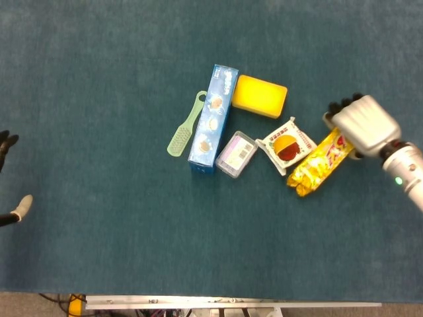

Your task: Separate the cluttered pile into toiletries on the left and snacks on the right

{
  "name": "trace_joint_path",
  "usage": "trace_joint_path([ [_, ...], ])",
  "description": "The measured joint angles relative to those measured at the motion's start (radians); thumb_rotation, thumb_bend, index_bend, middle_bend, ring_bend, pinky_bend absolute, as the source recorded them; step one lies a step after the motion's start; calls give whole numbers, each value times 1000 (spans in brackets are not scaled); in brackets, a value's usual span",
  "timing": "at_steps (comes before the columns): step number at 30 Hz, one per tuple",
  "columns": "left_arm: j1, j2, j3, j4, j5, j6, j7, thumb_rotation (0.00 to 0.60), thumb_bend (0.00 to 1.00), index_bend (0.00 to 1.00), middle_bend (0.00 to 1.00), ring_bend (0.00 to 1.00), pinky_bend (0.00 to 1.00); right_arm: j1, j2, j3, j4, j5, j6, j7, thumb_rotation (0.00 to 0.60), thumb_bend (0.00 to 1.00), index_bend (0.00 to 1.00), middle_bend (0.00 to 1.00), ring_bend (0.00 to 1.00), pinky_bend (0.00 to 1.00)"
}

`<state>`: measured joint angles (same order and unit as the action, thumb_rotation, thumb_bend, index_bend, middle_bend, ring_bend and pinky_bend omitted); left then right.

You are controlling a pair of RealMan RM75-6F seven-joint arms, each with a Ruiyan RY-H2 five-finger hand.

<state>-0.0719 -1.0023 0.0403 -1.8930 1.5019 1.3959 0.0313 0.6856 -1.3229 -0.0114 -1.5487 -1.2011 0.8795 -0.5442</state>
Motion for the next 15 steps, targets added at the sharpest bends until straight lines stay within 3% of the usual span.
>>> trace_joint_path([
  [10, -9, -3, -4, -6, -1, -8, 11, 600, 264, 82, 63, 36, 85, -15, -3, 7, 64, 39, -2, 17, 600, 0, 439, 344, 326, 348],
  [15, -6, -1, -4, -8, -3, -4, 14, 600, 264, 82, 63, 36, 85, -5, 14, 13, 49, 84, -19, -18, 600, 0, 185, 256, 232, 350],
])
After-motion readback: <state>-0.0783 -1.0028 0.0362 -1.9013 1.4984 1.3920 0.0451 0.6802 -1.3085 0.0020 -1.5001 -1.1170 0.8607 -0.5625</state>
